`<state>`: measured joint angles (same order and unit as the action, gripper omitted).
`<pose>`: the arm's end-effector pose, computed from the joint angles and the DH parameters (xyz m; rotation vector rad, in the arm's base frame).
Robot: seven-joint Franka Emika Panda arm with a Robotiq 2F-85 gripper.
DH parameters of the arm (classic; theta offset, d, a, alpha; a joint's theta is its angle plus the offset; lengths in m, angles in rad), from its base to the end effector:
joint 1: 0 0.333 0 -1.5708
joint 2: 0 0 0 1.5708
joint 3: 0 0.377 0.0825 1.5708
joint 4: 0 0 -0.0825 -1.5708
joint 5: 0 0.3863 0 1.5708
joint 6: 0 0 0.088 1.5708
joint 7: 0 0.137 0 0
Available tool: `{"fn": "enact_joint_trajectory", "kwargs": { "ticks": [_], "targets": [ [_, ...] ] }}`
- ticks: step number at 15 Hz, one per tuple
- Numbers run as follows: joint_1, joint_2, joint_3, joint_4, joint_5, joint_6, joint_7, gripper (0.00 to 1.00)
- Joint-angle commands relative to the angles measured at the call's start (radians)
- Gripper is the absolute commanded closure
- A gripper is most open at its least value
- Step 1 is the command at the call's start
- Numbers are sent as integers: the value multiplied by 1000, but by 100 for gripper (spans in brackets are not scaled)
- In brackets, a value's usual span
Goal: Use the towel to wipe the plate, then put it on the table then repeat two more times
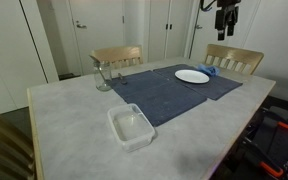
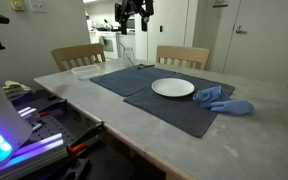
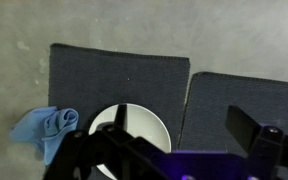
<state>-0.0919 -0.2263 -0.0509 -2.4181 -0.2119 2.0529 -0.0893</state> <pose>0.4205 -0.0780 0.4145 2.9791 0.0896 -0.2341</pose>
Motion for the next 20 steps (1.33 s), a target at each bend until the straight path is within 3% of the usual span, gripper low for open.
{"fn": "enact_joint_trajectory", "kwargs": {
  "ticks": [1, 7, 11, 12, 17, 20],
  "targets": [
    [4, 126, -29, 88, 28, 46, -51, 0],
    [-15, 273, -50, 211, -16, 172, 13, 0],
    [-33, 351, -87, 294, -50, 192, 81, 0],
    [-20, 296, -74, 239, -27, 184, 51, 0],
    [-18, 307, -75, 250, -29, 183, 56, 0],
    [-19, 334, -86, 259, -110, 254, 133, 0]
  ]
}}
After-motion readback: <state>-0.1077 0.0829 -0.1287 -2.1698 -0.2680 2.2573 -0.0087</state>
